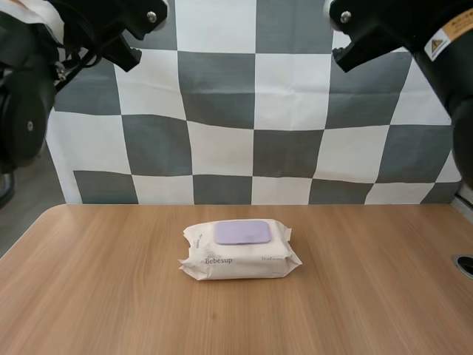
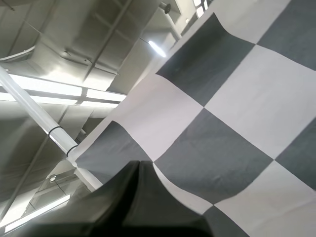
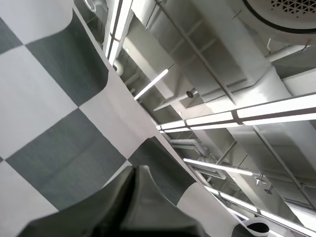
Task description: Open the wet wipes lid
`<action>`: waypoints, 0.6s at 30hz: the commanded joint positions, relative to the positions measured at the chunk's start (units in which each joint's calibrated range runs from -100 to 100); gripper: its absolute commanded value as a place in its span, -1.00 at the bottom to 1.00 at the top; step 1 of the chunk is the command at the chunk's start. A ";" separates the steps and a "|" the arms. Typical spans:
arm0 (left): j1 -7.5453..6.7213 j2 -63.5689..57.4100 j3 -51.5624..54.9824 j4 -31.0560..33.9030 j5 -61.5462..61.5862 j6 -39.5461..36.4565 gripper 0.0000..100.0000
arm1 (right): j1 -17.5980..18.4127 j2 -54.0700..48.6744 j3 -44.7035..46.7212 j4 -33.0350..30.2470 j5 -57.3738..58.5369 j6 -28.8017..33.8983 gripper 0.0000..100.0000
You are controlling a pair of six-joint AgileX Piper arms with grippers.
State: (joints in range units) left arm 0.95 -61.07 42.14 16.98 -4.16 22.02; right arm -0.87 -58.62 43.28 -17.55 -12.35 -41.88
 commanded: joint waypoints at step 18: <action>0.12 1.64 21.45 2.71 41.12 -9.90 -1.00 | 0.02 3.54 10.59 5.09 69.52 -10.84 -1.00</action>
State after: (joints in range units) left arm 1.03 -60.46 63.55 38.63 36.76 8.16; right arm -0.87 -55.09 53.86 -13.73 34.38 -51.38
